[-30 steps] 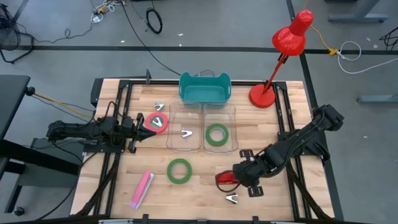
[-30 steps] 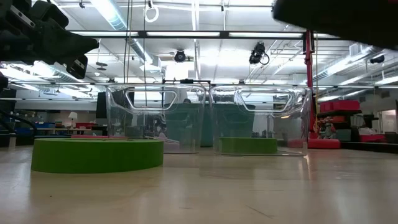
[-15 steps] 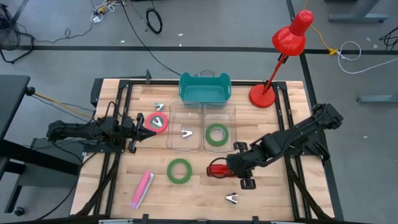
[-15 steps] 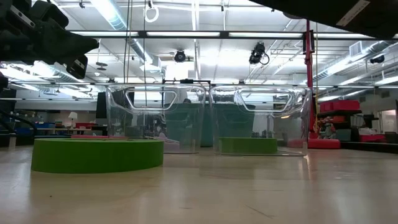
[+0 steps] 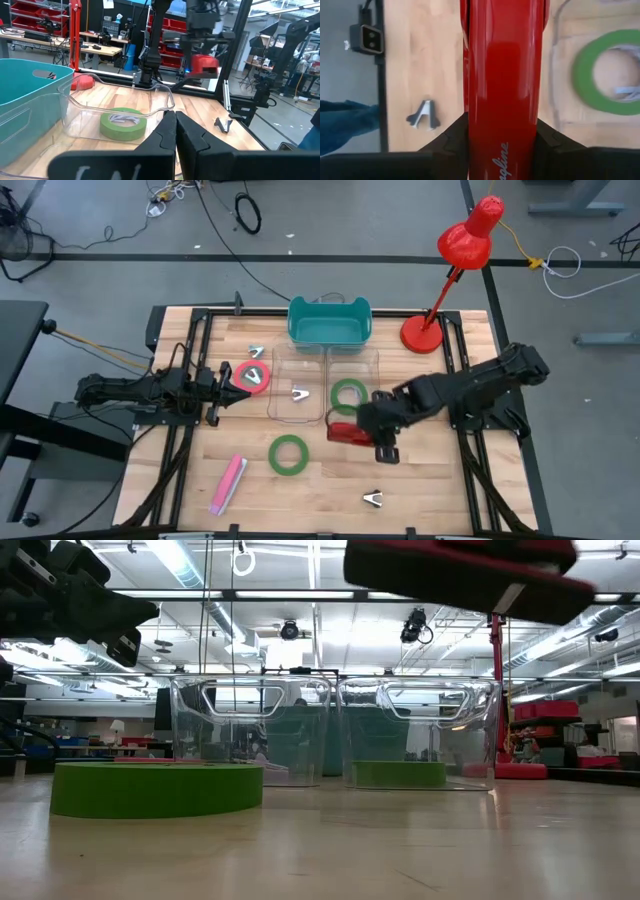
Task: Pick and place Stapler, Stapler remover, tape
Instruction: Put the red stapler into the blue bin
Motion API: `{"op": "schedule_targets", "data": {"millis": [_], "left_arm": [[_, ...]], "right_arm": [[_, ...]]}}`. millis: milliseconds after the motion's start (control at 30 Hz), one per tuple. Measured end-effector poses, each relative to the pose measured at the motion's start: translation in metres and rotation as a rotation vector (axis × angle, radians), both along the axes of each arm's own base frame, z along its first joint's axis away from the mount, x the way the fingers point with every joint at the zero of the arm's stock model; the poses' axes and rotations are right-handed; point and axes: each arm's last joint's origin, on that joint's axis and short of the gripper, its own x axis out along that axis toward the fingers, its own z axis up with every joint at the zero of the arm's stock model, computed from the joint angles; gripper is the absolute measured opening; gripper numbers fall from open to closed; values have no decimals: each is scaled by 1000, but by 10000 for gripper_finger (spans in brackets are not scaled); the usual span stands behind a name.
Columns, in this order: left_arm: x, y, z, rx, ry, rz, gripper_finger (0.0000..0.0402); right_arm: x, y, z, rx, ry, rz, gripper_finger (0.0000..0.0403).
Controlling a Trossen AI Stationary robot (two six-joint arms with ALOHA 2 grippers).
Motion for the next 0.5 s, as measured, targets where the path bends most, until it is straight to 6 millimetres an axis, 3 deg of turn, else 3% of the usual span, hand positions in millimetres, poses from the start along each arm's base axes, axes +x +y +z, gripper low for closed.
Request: {"op": "schedule_targets", "data": {"millis": [167,500], "left_arm": [[0,0,0,-1,0,0,3],[0,0,0,0,0,0,3]], "right_arm": [[8,-36,5,-29,0,-26,126],[16,-102,41,-82,-121,-117,126]]}}
